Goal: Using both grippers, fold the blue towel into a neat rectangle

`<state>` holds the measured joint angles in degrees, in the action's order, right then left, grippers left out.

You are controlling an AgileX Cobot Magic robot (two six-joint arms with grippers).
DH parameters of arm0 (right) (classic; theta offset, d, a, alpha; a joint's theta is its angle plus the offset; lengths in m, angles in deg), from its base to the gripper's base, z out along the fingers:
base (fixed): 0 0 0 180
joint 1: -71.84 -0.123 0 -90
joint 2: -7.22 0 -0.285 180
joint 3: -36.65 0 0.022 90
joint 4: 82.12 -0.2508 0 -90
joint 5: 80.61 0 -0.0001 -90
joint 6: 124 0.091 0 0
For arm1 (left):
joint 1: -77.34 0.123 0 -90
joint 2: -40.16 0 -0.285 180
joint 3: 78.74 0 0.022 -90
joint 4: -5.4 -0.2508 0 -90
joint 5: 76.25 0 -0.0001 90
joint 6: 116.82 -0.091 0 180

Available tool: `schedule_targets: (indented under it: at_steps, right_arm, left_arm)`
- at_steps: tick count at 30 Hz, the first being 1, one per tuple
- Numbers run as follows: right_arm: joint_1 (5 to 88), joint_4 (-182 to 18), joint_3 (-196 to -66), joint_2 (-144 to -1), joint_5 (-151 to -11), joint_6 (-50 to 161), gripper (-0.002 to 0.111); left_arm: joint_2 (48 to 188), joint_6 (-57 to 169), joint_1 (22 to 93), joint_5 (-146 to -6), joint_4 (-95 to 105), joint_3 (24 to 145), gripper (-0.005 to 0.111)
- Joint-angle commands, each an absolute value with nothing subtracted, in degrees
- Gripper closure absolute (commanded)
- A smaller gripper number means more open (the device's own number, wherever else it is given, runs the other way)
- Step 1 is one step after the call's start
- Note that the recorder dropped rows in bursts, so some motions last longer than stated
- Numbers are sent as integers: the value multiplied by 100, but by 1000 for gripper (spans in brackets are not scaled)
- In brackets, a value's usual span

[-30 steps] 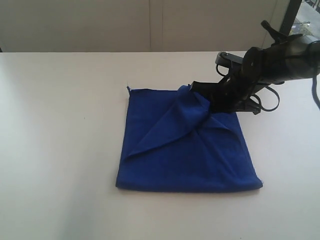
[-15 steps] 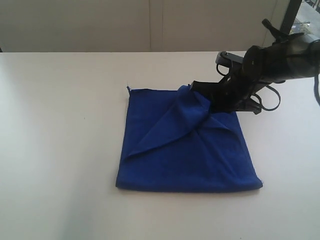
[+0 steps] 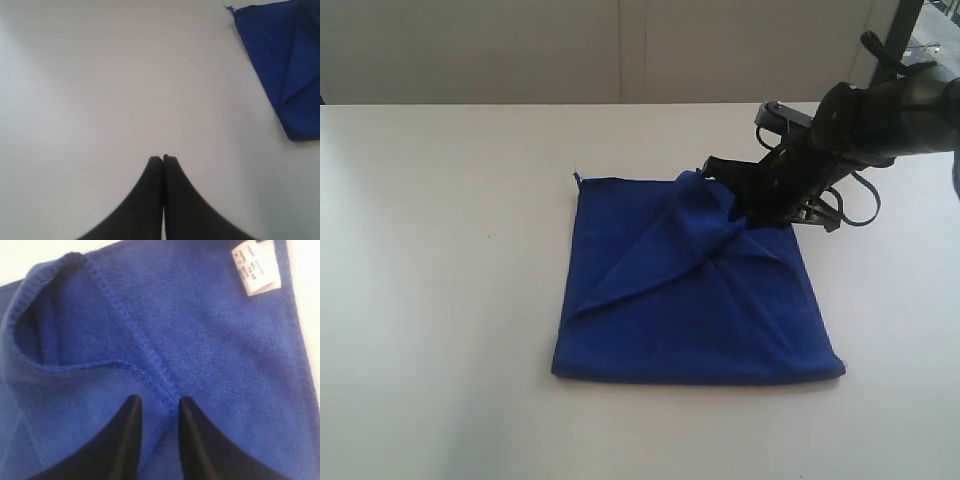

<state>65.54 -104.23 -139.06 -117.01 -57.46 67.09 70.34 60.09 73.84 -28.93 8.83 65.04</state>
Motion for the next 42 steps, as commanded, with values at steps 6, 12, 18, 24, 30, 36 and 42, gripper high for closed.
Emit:
schedule_targets:
  at_steps: [6, 12, 18, 24, 30, 36, 42]
  right_arm:
    - [6588, -10459, -13935, -11816, -5886, 6615, 85]
    - [6588, -10459, -13935, -11828, -5923, 6625, 108]
    - [6588, -10459, -13935, -11763, -5950, 6625, 108]
    - [6498, -10488, -13945, -11278, -5978, 6413, 108]
    - [5984, -10496, -14148, -11040, -6055, 6189, 108]
    - [5471, -10496, -14490, -11221, -6462, 6118, 108]
    - [5244, -10517, -14758, -11794, -6925, 6110, 108]
  left_arm:
    - [7001, 6037, 7376, -2859, 897, 6470, 107]
    - [7001, 6037, 7376, -2859, 897, 6470, 107]
    - [7001, 6037, 7376, -2859, 897, 6470, 107]
    - [7001, 6037, 7376, -2859, 897, 6470, 107]
    - [7001, 6037, 7376, -2859, 897, 6470, 107]
    - [7001, 6037, 7376, -2859, 897, 6470, 107]
    - [7001, 6037, 7376, -2859, 897, 6470, 107]
